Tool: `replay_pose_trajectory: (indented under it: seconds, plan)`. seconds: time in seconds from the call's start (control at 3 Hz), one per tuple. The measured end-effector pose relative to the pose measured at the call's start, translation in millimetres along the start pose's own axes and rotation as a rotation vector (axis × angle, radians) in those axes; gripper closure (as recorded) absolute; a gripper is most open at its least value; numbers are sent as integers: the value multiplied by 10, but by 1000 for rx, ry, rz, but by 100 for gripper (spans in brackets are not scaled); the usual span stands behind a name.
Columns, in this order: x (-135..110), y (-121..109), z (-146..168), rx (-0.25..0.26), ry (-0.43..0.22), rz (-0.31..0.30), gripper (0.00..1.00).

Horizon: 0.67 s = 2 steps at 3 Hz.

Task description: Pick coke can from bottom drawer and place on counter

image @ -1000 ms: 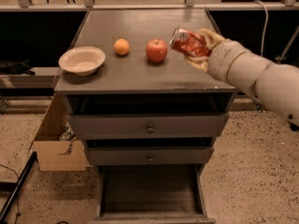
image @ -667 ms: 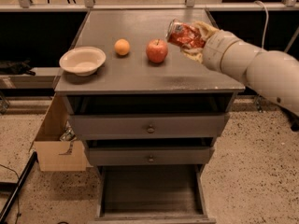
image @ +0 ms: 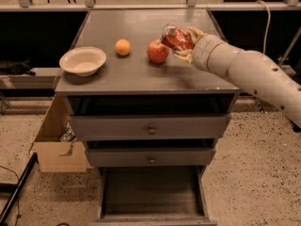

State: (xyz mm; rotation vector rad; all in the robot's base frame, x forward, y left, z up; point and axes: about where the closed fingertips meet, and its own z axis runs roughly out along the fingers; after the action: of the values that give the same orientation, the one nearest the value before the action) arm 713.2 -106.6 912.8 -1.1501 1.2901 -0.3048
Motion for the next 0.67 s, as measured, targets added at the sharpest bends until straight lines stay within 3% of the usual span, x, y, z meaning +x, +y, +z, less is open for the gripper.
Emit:
replay_pose_trajectory:
  seconds: [0.33, 0.67]
  plan:
    - [0, 0, 0, 0, 0, 0, 98]
    - [-1, 0, 1, 0, 0, 0, 75]
